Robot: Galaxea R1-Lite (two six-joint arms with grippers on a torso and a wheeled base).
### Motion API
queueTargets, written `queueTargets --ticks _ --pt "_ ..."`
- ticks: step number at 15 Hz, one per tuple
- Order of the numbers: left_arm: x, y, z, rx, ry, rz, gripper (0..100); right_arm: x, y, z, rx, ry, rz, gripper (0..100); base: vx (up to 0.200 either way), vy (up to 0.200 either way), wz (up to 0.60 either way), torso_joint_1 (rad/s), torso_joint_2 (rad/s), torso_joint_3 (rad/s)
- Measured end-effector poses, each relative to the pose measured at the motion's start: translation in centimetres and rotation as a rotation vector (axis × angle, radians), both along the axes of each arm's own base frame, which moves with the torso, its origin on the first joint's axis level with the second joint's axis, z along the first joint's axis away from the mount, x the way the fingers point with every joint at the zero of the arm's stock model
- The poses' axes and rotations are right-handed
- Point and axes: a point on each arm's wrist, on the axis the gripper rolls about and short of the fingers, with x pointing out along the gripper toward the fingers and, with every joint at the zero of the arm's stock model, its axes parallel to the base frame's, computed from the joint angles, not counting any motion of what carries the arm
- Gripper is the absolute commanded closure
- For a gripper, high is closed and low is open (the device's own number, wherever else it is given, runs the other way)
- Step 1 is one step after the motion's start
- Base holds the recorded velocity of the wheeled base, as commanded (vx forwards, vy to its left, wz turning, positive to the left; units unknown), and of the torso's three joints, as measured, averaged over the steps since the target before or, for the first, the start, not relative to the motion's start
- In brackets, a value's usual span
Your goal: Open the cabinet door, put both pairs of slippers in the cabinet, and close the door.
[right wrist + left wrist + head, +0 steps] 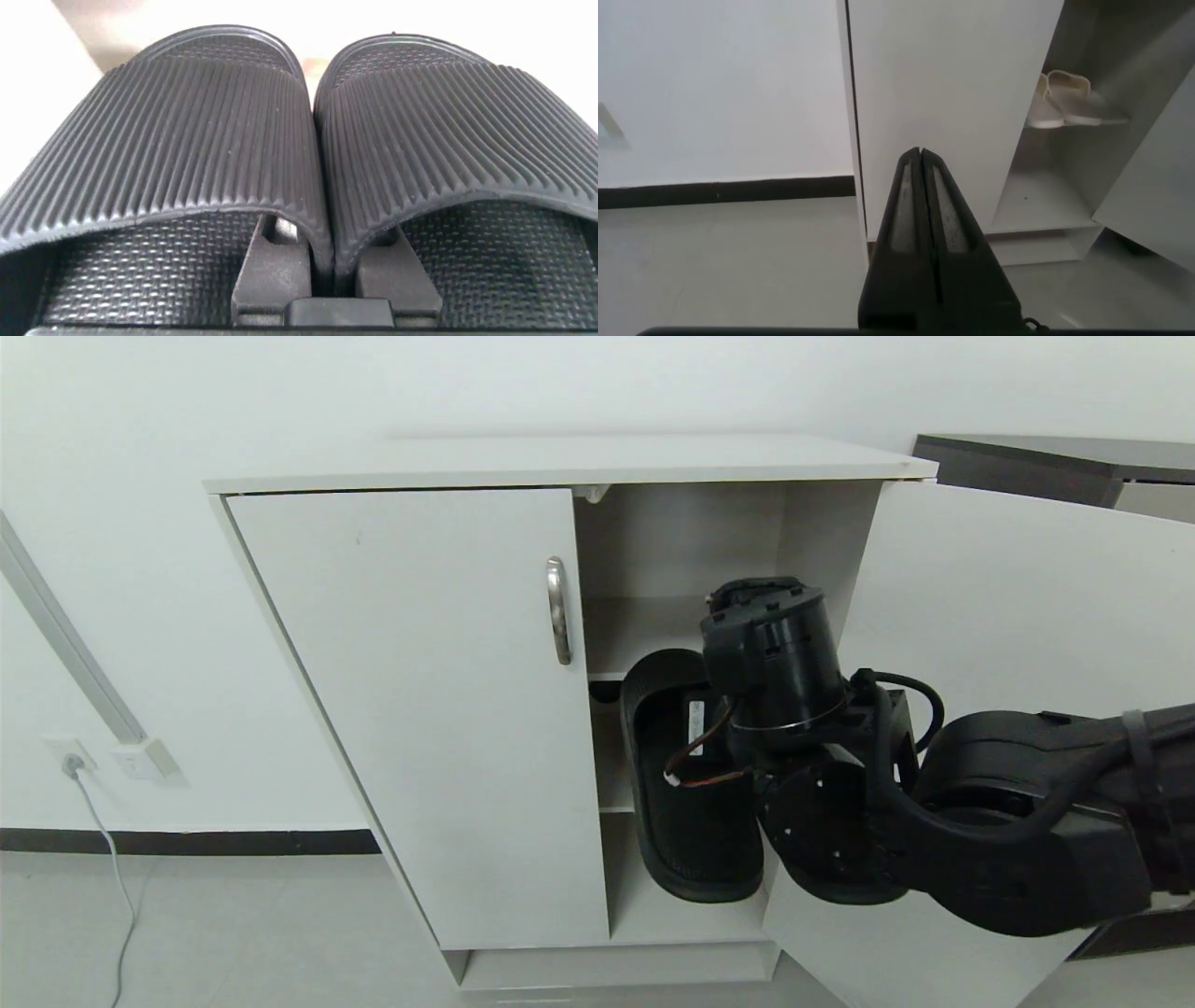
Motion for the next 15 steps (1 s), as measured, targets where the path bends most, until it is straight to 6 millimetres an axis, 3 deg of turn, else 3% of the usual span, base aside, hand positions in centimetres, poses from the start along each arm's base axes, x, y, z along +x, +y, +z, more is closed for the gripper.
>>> queueTargets --ticks 3,11,15 --pt "0.0 0.0 0.0 -0.003 0.0 0.0 100 1.1 -0.2 -0.9 -0.003 -0.002 0.035 100 0.0 0.0 0.0 0.0 0.0 0.0" --pt "0.0 0.0 0.0 -0.006 0.0 0.0 100 1.2 -0.4 -1.5 -0.028 0.014 0.044 100 0.0 0.0 0.0 0.0 0.0 0.0" --pt "0.0 0.0 0.0 -0.007 0.0 0.0 100 1.1 -0.5 -1.1 -0.03 0.006 0.047 100 0.2 0.0 0.0 -0.003 0.0 0.007"
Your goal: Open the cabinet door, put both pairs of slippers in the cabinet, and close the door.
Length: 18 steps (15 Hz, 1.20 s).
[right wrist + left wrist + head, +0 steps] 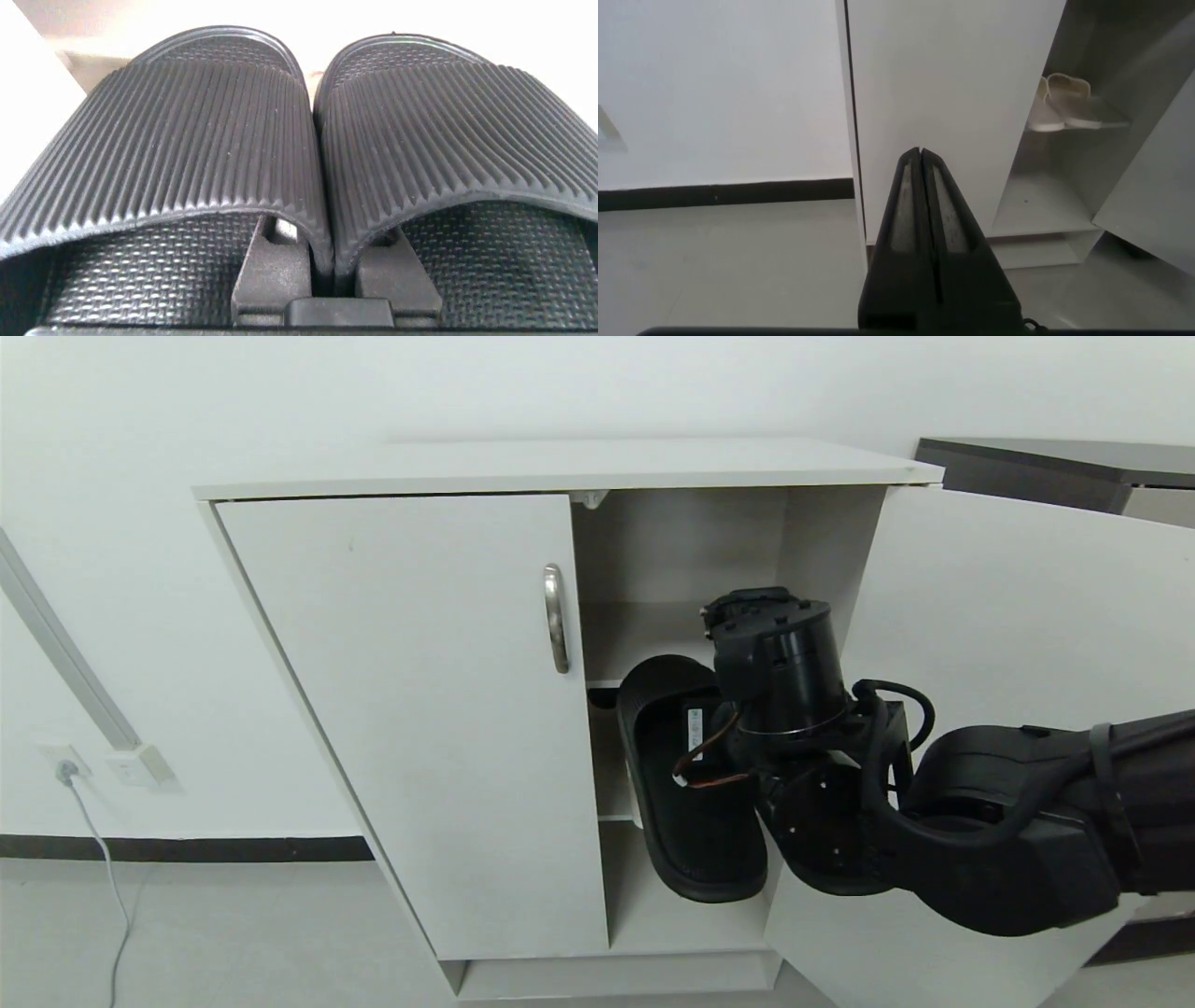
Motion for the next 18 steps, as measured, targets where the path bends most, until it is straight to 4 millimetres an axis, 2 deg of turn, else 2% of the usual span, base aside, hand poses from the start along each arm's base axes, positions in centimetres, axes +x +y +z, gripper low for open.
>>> queueTargets --ticks 5,11,18 --pt "0.0 0.0 0.0 0.0 -0.001 0.0 100 0.1 -0.1 0.1 -0.023 -0.002 0.004 100 0.2 0.0 0.0 0.005 0.0 0.004" --pt "0.0 0.0 0.0 -0.001 0.0 0.0 100 2.3 -0.5 1.2 -0.038 0.003 -0.011 100 0.0 0.0 0.0 0.0 0.0 0.0" --pt "0.0 0.0 0.0 -0.001 0.0 0.002 100 5.7 0.9 1.9 -0.021 0.002 -0.036 100 0.0 0.0 0.0 0.0 0.0 0.0"
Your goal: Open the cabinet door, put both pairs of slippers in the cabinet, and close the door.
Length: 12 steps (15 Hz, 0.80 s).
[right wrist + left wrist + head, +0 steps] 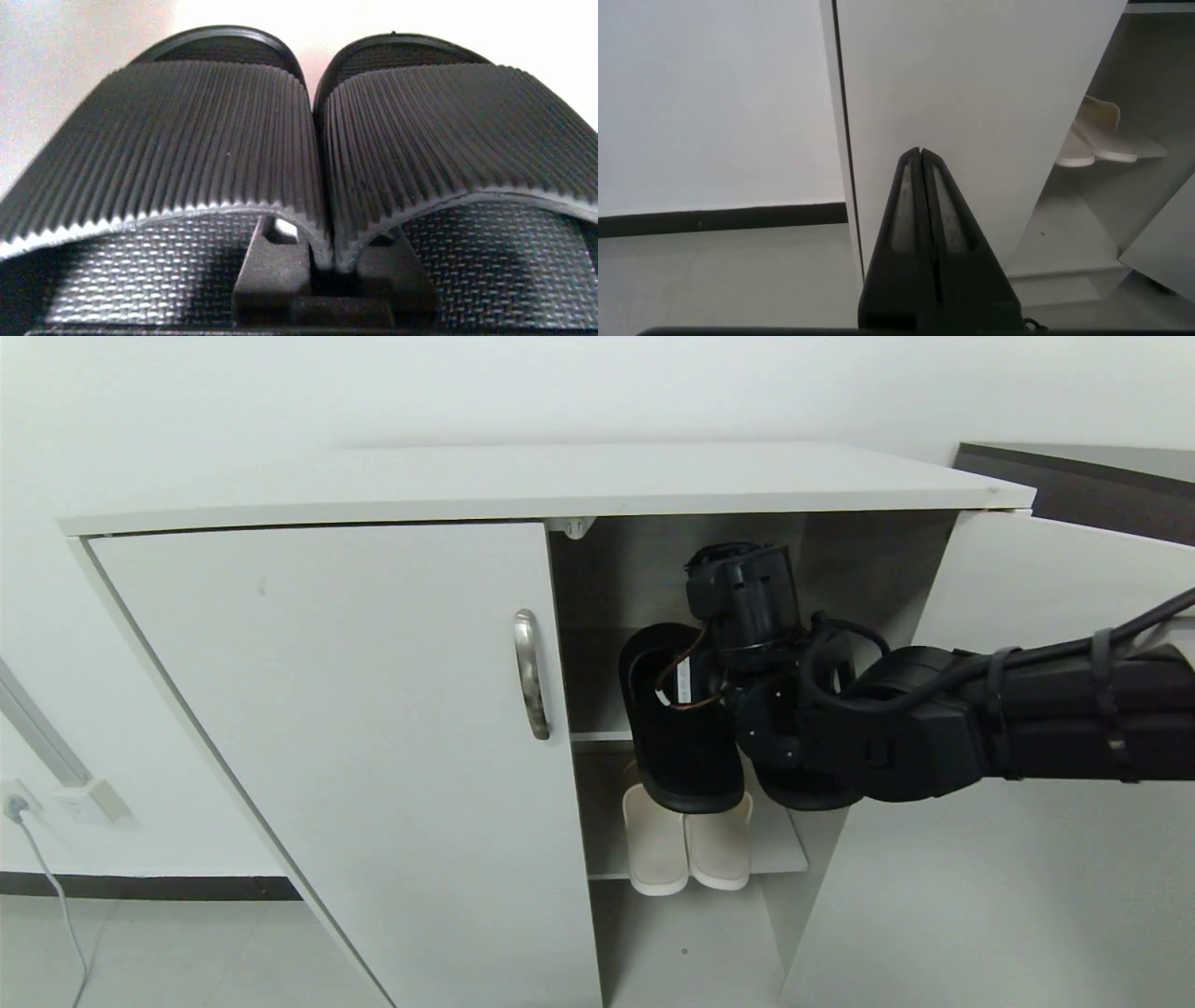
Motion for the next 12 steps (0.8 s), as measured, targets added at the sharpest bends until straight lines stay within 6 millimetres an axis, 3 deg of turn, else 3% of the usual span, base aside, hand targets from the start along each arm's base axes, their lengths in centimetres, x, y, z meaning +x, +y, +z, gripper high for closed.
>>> queueTargets --ticks 12 --pt "0.0 0.0 0.0 -0.002 0.0 0.0 100 4.8 0.1 0.3 0.016 0.019 -0.008 100 0.0 0.0 0.0 0.0 0.0 0.0"
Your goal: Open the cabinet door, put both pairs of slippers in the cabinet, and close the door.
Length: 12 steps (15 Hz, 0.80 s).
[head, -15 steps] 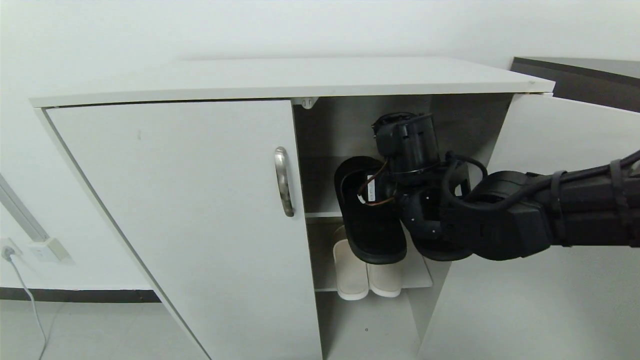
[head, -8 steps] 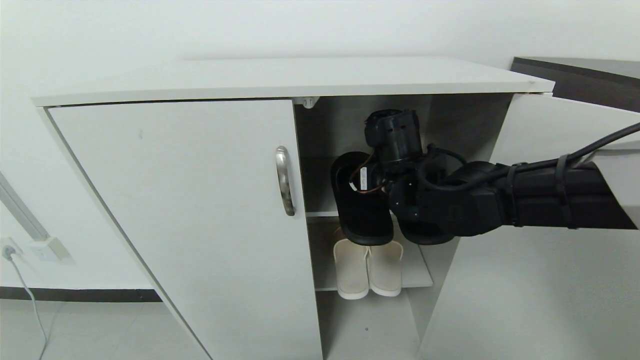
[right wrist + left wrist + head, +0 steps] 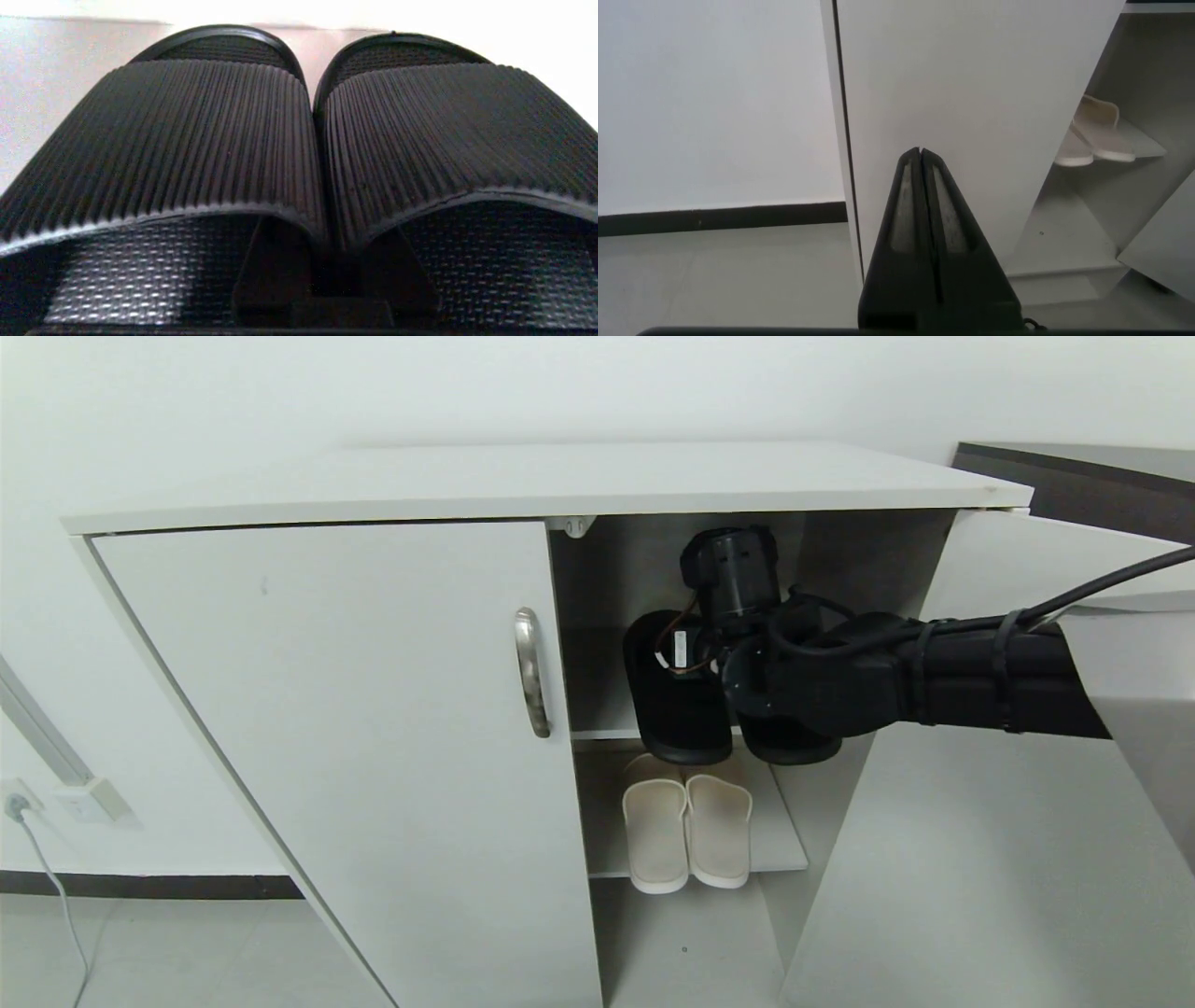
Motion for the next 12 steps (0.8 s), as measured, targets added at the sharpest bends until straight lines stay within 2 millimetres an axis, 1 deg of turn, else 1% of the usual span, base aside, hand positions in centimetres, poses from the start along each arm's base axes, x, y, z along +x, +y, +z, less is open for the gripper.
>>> queueTargets --ticks 4,6,10,11,12 --pt "0.0 0.0 0.0 0.0 0.0 0.0 100 1.4 0.3 0.1 0.011 0.001 -0.017 100 0.0 0.0 0.0 0.0 0.0 0.0" --pt "0.0 0.0 0.0 0.0 0.0 0.0 100 2.0 0.4 -0.7 -0.003 0.018 -0.025 100 0.0 0.0 0.0 0.0 0.0 0.0" --pt "0.0 0.0 0.0 0.0 0.0 0.0 100 2.4 0.7 -1.6 -0.013 0.029 -0.026 100 0.0 0.0 0.0 0.0 0.0 0.0" --pt "0.0 0.0 0.0 0.0 0.0 0.0 100 2.5 0.7 -1.6 -0.013 0.03 -0.027 0 0.0 0.0 0.0 0.0 0.0 0.0" --pt "0.0 0.0 0.0 0.0 0.0 0.0 100 2.6 0.7 -1.7 -0.013 0.03 -0.028 0 0.0 0.0 0.0 0.0 0.0 0.0"
